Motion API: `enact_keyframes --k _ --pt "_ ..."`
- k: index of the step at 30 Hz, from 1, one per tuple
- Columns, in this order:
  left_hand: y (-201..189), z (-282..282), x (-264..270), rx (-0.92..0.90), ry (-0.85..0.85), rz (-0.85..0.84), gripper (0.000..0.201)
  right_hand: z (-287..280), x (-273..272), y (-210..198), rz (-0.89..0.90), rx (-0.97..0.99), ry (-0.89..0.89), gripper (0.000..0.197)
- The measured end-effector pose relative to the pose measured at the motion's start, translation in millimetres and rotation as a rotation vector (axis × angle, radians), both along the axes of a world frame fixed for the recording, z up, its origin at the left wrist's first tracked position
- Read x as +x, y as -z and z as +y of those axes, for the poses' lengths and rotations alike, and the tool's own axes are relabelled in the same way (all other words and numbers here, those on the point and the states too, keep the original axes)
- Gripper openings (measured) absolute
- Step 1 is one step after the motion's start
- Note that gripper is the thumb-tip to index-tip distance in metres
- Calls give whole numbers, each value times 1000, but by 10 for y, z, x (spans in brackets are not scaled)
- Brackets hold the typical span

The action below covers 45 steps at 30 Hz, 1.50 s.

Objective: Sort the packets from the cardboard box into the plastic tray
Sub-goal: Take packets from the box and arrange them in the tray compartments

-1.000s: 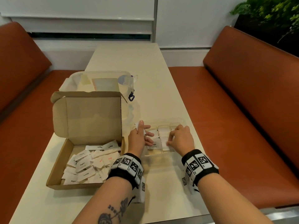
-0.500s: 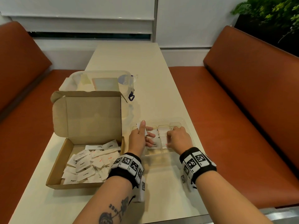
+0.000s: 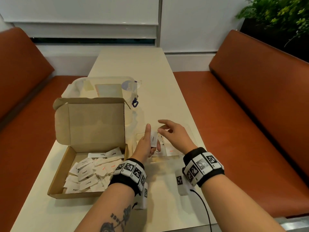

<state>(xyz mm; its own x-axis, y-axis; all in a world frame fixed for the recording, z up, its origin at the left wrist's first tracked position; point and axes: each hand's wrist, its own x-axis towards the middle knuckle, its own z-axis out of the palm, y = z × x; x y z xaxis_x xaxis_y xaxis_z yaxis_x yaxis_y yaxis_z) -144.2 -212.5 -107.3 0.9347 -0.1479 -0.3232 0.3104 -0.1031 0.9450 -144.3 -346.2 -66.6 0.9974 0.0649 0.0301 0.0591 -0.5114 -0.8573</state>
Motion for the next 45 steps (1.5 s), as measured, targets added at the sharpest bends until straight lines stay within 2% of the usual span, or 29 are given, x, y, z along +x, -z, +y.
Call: enact_keyframes --k 2,4,6,8,10,13,15,17,19,21,24,28,32,34,37,41,45 --pt "-27 -1 8 28 44 11 86 20 15 -48 41 1 -58 34" --pt "-48 15 19 69 50 -7 83 16 24 -47 43 -3 -62 25" --pt "-57 66 31 122 -20 -95 61 -2 26 -29 26 -18 -46 15" --pt "-28 141 50 138 -69 -237 27 -2 37 -15 14 -66 -48 10" --pt "-17 197 53 92 -94 -313 9 20 51 -1 -4 -66 -25 12" --pt "-25 202 54 -42 -199 -281 8 61 59 17 31 49 54 26" --pt "-38 189 59 -115 -234 -232 2 90 63 42 81 69 67 25" --pt "-23 180 49 -106 -236 -213 9 106 69 73 81 78 70 17" --pt "-2 181 38 15 -256 -265 8 93 80 74 64 53 75 13" --pt "15 203 34 202 -304 -346 6 63 107 60 57 -134 12 14" --pt "50 235 30 375 -298 -399 17 75 132 62 143 -514 -165 16" --pt "85 201 -10 457 -182 -418 45 128 116 156 190 -722 -280 17" --pt "79 184 -20 477 -120 -338 72 151 97 261 105 -772 -272 12" --pt "71 183 -22 482 -118 -312 79 156 95 311 59 -790 -266 16" --pt "85 184 -28 502 -123 -302 81 158 95 357 12 -790 -248 24" --pt "86 187 -36 490 -130 -294 83 142 84 414 -9 -808 -243 3" --pt "20 183 -61 469 -121 -278 82 142 65 457 -13 -784 -213 5"
